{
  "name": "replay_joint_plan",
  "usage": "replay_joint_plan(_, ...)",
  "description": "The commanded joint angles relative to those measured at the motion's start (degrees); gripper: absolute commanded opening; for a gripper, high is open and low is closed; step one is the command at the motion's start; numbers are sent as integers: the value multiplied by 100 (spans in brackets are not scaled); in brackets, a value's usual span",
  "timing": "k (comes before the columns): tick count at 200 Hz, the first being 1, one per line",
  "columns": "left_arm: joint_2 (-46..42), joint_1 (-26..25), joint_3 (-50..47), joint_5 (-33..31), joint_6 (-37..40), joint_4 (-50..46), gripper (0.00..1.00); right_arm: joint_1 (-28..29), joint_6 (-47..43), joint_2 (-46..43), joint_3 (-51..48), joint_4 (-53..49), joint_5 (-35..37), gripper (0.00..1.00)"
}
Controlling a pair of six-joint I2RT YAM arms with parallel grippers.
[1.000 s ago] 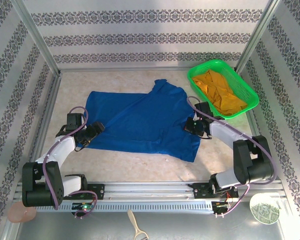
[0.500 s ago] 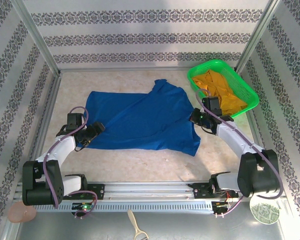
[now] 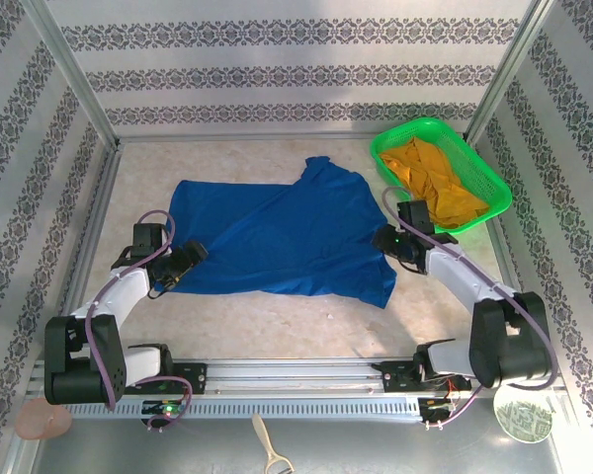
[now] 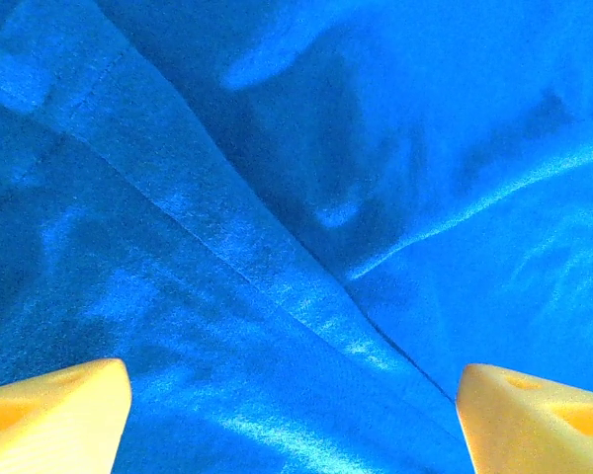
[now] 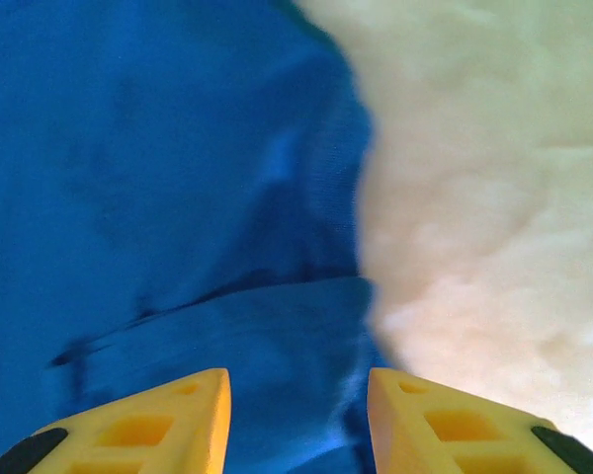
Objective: Fold the inside-out t-shirt
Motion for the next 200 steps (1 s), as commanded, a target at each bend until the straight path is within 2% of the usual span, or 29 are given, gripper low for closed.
replay_joint_plan(1,-13,41,105,22,73,94,86,562,-424,171,549,-343,22,43)
replay_joint_plan(28,-8,39,123,29,54,109,86,1352,-721,962,1242,-712,305,51)
replay_joint_plan(71,-57,39,141,57,8,112,86,2112,-709,2219,2057,-1076,699,54)
replay_joint_plan(101,-92,39,131,78,9,113,86,2315,-561,2646,2262,-1144,1056,53)
replay_joint_plan(142,-92,40,103,105,-3,168,86,2324,-466,2935,2387,-1100,1094,50)
replay_joint_plan(167,-52,40,78,137,-25,230,86,2315,-427,3094,2478,-1087,1085,43)
replay_joint_plan(179,-35,39,77,153,-42,262,87,2307,-412,3149,2489,-1089,1056,37)
replay_joint_plan(200,-23,42,75,155,-51,291,86,2290,-376,3123,2458,-1074,1046,12)
